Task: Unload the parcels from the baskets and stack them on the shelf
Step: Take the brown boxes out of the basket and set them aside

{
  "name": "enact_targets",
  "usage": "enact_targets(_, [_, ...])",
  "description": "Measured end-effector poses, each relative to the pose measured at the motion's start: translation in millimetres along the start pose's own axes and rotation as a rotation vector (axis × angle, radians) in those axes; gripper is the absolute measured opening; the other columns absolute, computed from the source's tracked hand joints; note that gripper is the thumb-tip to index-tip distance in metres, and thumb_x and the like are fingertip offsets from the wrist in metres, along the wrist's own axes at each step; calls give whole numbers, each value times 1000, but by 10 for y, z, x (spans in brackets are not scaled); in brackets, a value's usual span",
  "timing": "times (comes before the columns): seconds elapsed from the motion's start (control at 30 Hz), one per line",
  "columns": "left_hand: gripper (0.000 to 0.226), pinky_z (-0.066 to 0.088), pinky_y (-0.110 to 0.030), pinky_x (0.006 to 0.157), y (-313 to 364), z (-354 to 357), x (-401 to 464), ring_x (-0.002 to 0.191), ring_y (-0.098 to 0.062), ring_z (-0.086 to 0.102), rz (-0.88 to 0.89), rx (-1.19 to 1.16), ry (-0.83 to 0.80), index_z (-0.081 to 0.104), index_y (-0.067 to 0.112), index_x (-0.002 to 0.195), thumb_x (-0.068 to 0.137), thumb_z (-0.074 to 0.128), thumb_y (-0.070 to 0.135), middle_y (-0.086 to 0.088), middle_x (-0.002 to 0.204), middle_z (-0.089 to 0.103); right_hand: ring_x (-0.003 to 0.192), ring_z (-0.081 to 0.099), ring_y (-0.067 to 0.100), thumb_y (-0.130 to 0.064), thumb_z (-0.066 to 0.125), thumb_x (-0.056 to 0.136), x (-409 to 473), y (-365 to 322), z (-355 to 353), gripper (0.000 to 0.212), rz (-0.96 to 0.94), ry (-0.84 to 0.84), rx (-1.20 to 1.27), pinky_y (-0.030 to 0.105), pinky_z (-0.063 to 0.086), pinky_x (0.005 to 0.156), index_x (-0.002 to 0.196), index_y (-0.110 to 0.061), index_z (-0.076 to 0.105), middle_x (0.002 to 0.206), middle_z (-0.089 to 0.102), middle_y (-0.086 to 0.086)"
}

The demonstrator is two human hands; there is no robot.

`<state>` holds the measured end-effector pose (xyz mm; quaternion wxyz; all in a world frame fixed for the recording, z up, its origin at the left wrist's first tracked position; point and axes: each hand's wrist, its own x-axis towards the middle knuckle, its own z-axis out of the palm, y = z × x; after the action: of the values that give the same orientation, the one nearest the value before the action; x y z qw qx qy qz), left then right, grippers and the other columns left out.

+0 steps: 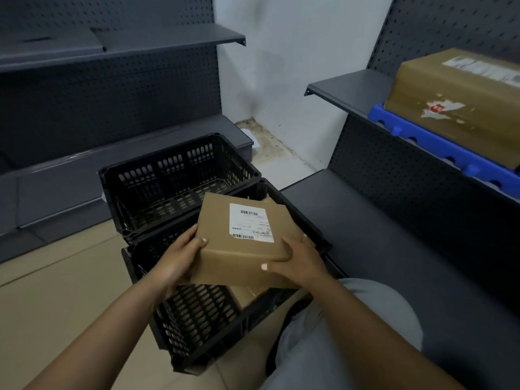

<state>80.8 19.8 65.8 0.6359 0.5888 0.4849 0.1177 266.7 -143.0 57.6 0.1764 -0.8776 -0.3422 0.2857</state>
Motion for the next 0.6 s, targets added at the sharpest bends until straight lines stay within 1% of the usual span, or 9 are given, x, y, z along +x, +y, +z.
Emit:
enact_targets(0.1, [44,48,-41,90,229,-5,-77,98,-13,53,107,-8,24,41,50,137,97,47,31,13,115,54,142,20,23,-54,74,73,-126,-70,-149,89,-24,106,115,38,29,111,147,-27,32,158,16,2])
enact_targets(0.17, [45,45,-49,99,408,-22,-160,109,-15,52,191,25,39,40,53,136,96,47,34,14,123,53,142,19,21,-50,72,77,-256,-145,-319,80,-76,196,129,37,26,111,146,-30,36,159,15,-2])
enact_targets(0.2, [46,43,-50,101,507,-23,-219,113,-14,51,240,28,50,39,53,136,96,48,34,19,121,54,143,15,20,-49,71,79,-330,-182,-424,76,-108,239,122,36,23,112,145,-32,37,159,14,-4])
enact_targets(0.23, [46,42,-50,103,611,-14,-283,114,-12,52,296,24,64,39,52,137,95,48,34,27,116,56,143,12,18,-48,70,81,-412,-216,-543,73,-142,289,114,35,20,113,144,-34,37,159,13,-7])
enact_targets(0.3, [47,41,-48,104,857,52,-450,111,-2,52,432,28,87,39,54,136,96,48,31,41,105,55,142,10,15,-46,71,81,-597,-267,-812,70,-212,419,98,28,15,111,142,-38,40,158,15,-11])
enact_targets(0.37, [48,41,-44,105,1163,152,-622,109,8,50,561,23,79,38,55,136,97,46,29,49,102,52,141,13,14,-44,73,78,-792,-292,-1108,69,-271,585,73,24,13,108,140,-40,42,157,19,-12])
enact_targets(0.4, [48,40,-43,105,1325,209,-698,110,10,48,617,14,70,37,56,136,98,45,28,51,103,50,141,14,14,-43,73,77,-886,-294,-1256,68,-288,662,65,24,13,107,139,-41,43,156,21,-12])
enact_targets(0.5, [51,38,-45,107,1797,443,-899,119,5,48,762,13,-16,34,59,135,91,45,37,48,113,49,140,18,12,-39,74,77,-1142,-239,-1660,66,-289,846,98,26,15,108,137,-40,46,155,26,-12])
enact_targets(0.6, [52,37,-46,107,2135,723,-1058,125,1,44,857,-1,-93,36,61,132,85,42,42,52,111,46,139,24,17,-37,74,78,-1355,-129,-1954,62,-293,999,106,27,18,109,135,-36,50,153,32,-9])
